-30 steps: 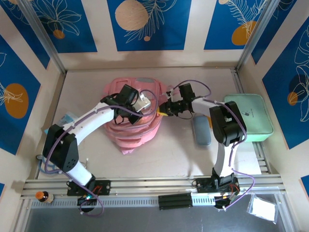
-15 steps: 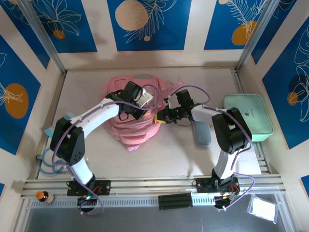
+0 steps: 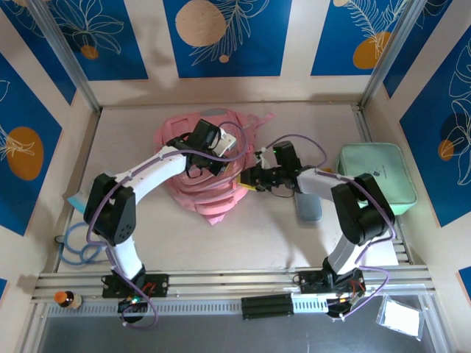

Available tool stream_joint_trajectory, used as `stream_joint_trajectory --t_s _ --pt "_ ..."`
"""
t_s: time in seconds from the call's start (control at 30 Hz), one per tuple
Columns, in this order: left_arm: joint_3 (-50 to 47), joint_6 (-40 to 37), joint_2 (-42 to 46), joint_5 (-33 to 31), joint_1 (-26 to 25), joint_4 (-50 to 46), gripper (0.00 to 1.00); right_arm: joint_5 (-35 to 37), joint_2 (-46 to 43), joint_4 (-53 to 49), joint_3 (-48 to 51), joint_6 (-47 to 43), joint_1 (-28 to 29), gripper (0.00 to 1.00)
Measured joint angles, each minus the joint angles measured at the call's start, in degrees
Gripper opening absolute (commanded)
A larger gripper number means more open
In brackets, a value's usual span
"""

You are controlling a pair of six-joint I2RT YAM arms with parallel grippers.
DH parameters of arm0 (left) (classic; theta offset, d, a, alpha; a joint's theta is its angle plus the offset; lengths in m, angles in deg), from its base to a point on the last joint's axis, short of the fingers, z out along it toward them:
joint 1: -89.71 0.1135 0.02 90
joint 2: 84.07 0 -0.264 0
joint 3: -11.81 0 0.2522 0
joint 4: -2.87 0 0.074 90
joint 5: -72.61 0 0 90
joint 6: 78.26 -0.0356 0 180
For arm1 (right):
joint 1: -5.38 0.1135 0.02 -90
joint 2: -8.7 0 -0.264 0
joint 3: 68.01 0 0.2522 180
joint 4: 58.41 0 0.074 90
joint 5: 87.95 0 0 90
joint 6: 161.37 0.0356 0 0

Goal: Pack the student bag
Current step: Unzip the student bag at the top-center of the table.

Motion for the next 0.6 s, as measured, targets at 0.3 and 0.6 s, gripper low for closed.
stream_joint_trajectory --t_s 0.3,0.6 --pt "-7.1 0.0 5.4 1.0 0.7 6.1 0.00 0.9 -0.3 -1.0 -4.8 6.6 -6.3 0.49" --pt "-7.3 0.0 5.4 1.2 0.7 6.5 0.00 1.3 5.8 -4.0 -13.6 11.8 -3.5 0.47"
